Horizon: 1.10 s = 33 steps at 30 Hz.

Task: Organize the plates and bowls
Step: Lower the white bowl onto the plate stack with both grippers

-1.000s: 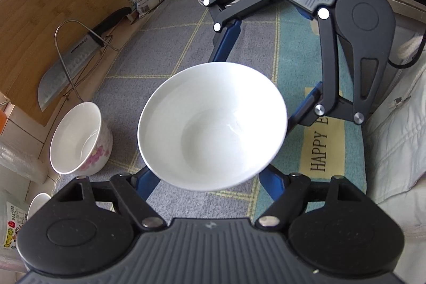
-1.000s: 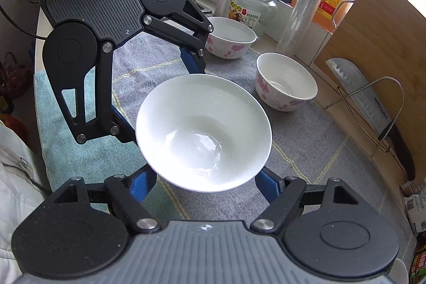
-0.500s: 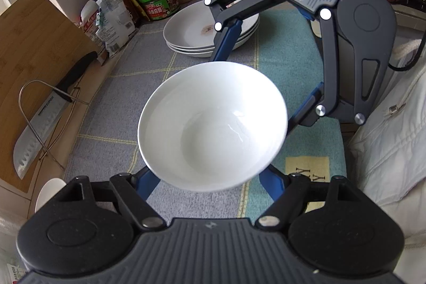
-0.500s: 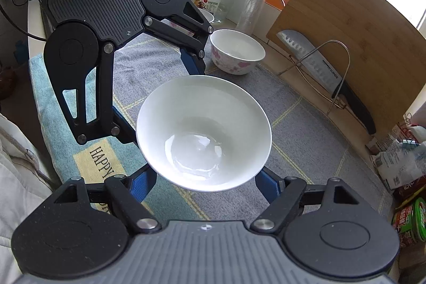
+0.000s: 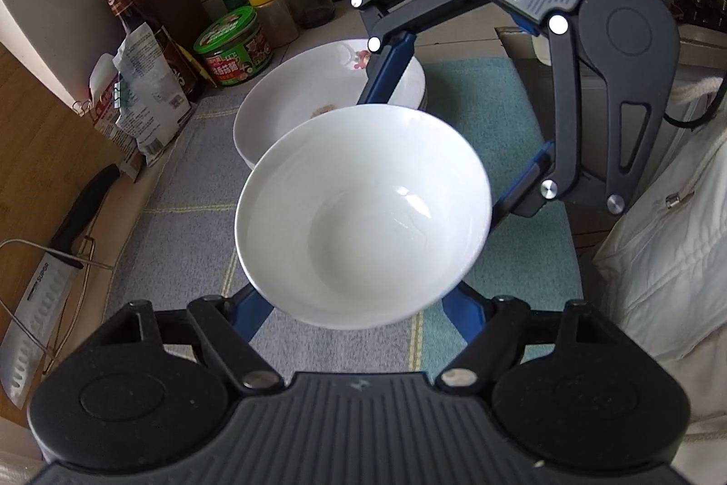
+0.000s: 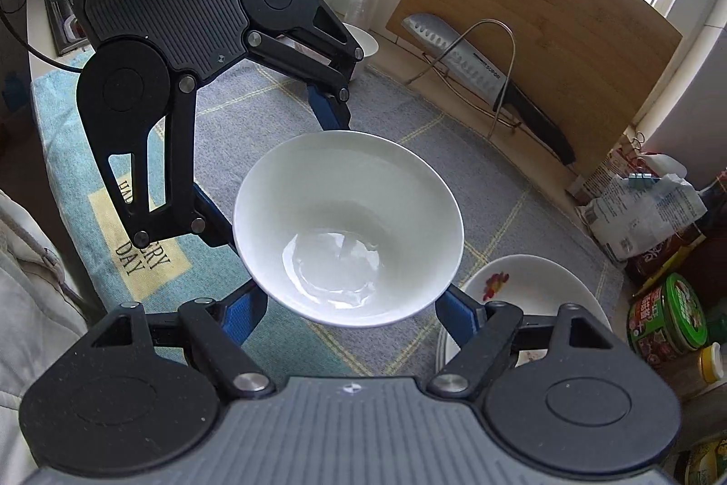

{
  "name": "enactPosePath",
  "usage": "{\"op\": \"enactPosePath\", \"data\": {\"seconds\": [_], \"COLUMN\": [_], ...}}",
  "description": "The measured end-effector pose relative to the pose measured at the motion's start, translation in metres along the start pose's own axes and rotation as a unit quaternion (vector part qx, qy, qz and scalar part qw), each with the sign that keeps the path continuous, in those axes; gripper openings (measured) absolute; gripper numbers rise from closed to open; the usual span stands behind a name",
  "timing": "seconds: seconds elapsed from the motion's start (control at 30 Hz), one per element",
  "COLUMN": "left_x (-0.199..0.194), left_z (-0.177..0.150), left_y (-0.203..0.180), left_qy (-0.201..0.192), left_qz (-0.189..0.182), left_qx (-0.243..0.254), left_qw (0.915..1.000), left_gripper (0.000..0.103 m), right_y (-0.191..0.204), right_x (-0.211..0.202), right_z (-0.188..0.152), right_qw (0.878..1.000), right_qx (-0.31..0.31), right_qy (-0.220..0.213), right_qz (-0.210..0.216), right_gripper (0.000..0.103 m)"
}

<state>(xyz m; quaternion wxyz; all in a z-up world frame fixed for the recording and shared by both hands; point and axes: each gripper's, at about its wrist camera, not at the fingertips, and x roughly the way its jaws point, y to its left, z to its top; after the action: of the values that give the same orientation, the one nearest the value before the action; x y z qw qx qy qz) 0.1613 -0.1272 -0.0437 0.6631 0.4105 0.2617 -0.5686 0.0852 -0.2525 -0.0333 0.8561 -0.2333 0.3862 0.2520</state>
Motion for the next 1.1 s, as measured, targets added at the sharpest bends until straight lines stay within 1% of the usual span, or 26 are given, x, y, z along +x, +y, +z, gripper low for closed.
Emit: {"op": "enactPosePath", "data": {"seconds": [0.2,0.43,0.77,0.9,1.0,1.1], "left_x": [0.021,0.041,0.067,0.076,0.079,0.083], "left_z": [0.028,0.05,0.071,0.078,0.083,0.086], "left_y": [0.003,0.01,0.019,0.024,0.025,0.026], "left_qy": [-0.012,-0.023,-0.034,-0.039,-0.04,-0.042], "left_qz": [-0.004,-0.008,-0.01,-0.017,-0.012,-0.017], "left_qx": [0.016,0.024,0.031,0.025,0.026,0.022], "left_qw": [0.9998,0.9994,0.9989,0.9988,0.9988,0.9987], "left_gripper": [0.08,0.08,0.08,0.08,0.08,0.08], "right_y": [-0.023,-0.048,-0.077,-0.09,-0.097,-0.103], "right_x": [-0.008,-0.01,-0.004,0.0,0.001,0.002], "right_z": [-0.019,-0.033,-0.046,-0.05,-0.05,-0.051], "right_qw": [1.0,0.999,0.998,0.998,0.998,0.998], "right_qx": [0.01,0.018,0.025,0.032,0.034,0.034], "right_qy": [0.004,0.01,0.024,0.03,0.034,0.037], "right_qz": [-0.017,-0.031,-0.044,-0.042,-0.043,-0.039], "right_gripper": [0.085,0.085,0.085,0.085,0.085,0.085]}}
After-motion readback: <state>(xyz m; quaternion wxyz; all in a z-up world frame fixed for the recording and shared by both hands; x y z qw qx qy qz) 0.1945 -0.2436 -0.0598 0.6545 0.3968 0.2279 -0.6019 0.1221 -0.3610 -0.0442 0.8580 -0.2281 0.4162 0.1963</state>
